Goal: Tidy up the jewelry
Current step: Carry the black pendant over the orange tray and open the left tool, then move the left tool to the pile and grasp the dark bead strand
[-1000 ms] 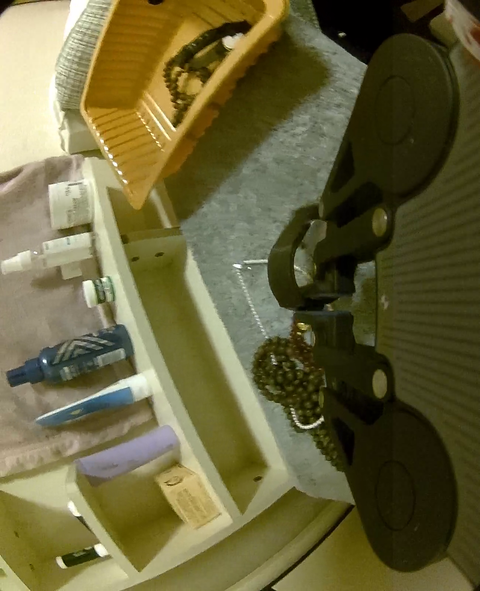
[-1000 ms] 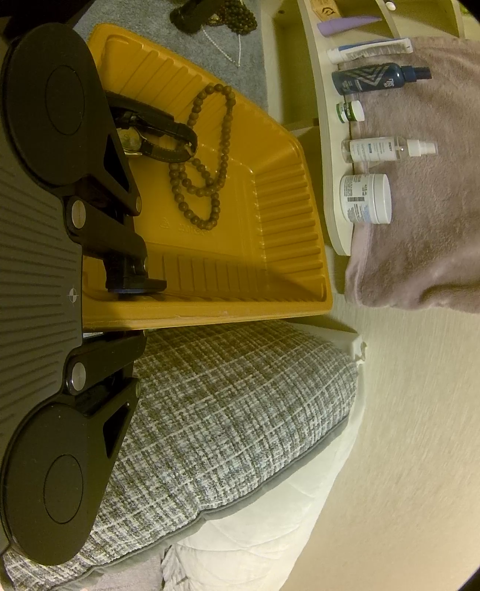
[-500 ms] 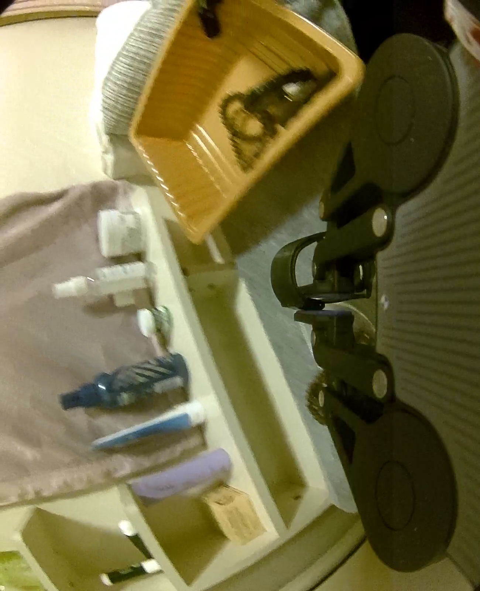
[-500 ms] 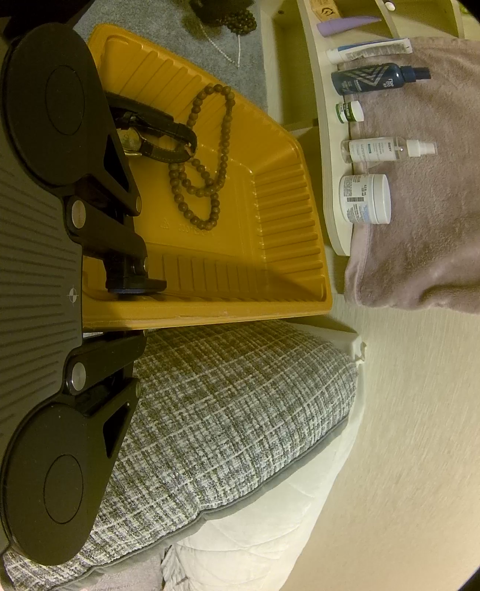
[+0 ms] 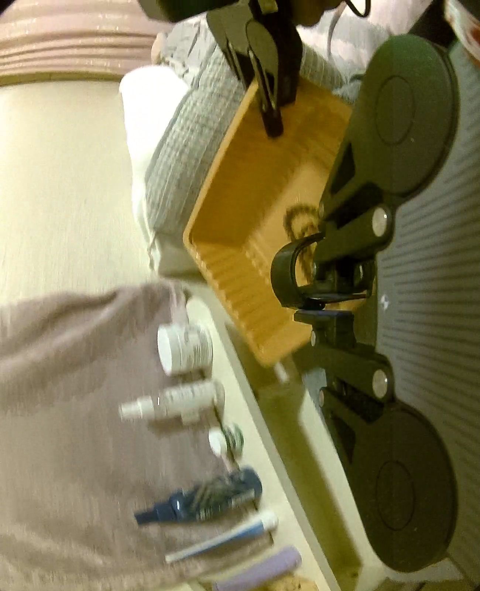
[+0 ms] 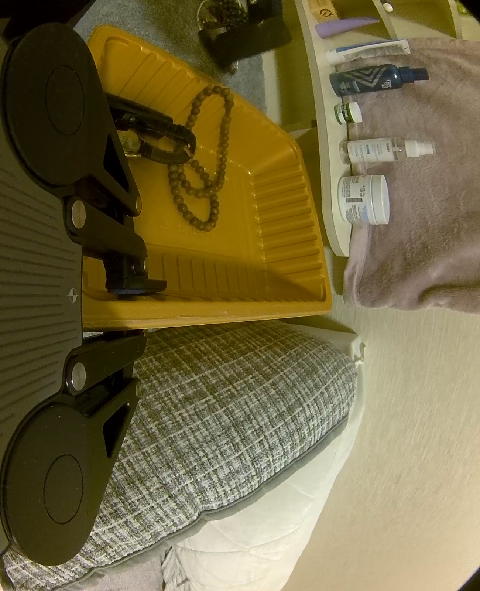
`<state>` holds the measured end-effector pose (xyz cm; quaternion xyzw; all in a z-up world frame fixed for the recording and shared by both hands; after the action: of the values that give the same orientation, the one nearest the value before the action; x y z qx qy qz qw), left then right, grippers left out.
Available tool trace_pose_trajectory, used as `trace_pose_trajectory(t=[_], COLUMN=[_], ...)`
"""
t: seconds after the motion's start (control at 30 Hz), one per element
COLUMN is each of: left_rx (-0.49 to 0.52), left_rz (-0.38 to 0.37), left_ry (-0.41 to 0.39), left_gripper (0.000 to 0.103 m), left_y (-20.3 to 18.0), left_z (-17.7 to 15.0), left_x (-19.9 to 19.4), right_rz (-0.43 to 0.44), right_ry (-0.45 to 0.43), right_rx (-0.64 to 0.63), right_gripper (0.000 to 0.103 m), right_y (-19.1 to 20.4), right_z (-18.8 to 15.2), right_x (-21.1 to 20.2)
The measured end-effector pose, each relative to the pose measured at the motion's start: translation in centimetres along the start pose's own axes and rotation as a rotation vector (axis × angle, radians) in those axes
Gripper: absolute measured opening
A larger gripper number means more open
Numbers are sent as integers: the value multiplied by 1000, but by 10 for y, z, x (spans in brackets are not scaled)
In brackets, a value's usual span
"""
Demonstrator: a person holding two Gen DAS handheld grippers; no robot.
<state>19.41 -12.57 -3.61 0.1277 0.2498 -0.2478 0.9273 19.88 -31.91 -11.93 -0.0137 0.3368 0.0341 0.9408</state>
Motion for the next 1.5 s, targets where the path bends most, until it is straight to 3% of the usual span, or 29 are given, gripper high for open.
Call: trace_pose_trajectory(t=[0.37, 0.47, 0.57, 0.87, 1.33, 1.5], left_rx=[22, 21, 17, -45, -163, -187], left_rz=[-78, -93, -73, 48, 331, 398], left_ry=[72, 82, 47, 42, 119, 146], left_gripper=[6, 17, 21, 21, 24, 24], left_y=[-29, -31, -25, 19, 107, 133], left_z=[-19, -20, -17, -31, -91, -104], left_x=[22, 24, 17, -3, -32, -34], right_rz=[3, 4, 4, 5, 4, 4], right_ry=[2, 2, 1, 0, -1, 0], right_rx=[8, 8, 10, 12, 11, 10], right_gripper=[3, 3, 3, 3, 3, 3], right_y=[0, 0, 0, 0, 0, 0], right_z=[1, 1, 1, 0, 1, 1], right_x=[0, 1, 1, 1, 0, 0])
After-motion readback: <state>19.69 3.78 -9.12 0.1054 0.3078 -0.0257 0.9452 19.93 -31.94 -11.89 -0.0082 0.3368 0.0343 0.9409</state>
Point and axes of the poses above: each gripper's, at about its wrist camera, not at the fingertips, and x roughly the way its jaws point, y to its left, z to its top, the point moved 6 cm from there along x, roughly the way its jaws point
